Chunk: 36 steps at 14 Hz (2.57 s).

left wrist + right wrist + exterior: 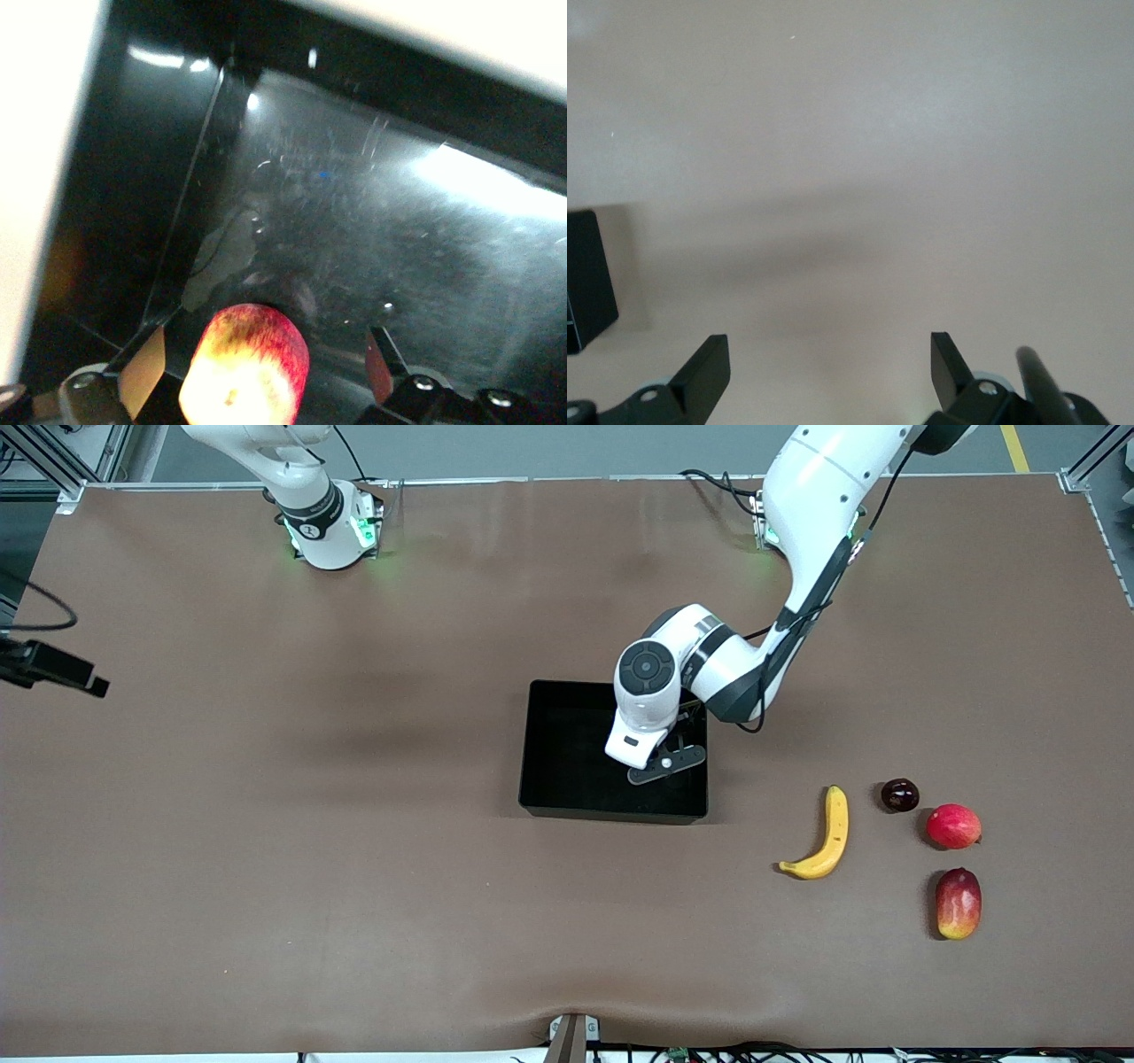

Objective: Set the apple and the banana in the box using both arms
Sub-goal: 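Move the left gripper over the yellow banana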

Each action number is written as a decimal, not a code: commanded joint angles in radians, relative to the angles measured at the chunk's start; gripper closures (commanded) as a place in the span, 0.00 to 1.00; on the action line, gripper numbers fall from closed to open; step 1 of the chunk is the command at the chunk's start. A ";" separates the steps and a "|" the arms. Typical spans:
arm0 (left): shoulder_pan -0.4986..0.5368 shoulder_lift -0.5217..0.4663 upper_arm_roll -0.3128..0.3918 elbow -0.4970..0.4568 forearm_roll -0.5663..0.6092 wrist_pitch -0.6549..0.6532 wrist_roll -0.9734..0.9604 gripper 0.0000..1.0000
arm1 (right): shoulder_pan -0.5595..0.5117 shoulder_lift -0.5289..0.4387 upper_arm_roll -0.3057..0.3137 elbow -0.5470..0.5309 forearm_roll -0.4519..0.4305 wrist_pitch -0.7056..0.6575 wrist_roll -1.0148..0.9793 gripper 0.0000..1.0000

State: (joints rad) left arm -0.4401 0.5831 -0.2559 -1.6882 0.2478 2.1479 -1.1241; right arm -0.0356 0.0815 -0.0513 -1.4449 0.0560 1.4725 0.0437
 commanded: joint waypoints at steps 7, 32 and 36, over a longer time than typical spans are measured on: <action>0.174 -0.055 0.003 0.177 0.014 -0.218 0.393 0.00 | -0.029 -0.100 0.031 -0.103 -0.033 0.072 -0.252 0.00; 0.526 0.178 0.001 0.140 0.048 0.087 1.227 1.00 | -0.052 -0.100 0.031 -0.098 -0.044 0.019 -0.228 0.00; 0.498 0.097 -0.034 0.150 0.048 0.020 1.216 1.00 | -0.056 -0.098 0.031 -0.091 -0.045 0.019 -0.229 0.00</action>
State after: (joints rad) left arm 0.0754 0.7496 -0.2730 -1.5203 0.2744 2.2155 0.0998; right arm -0.0848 -0.0028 -0.0270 -1.5358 0.0332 1.4916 -0.1951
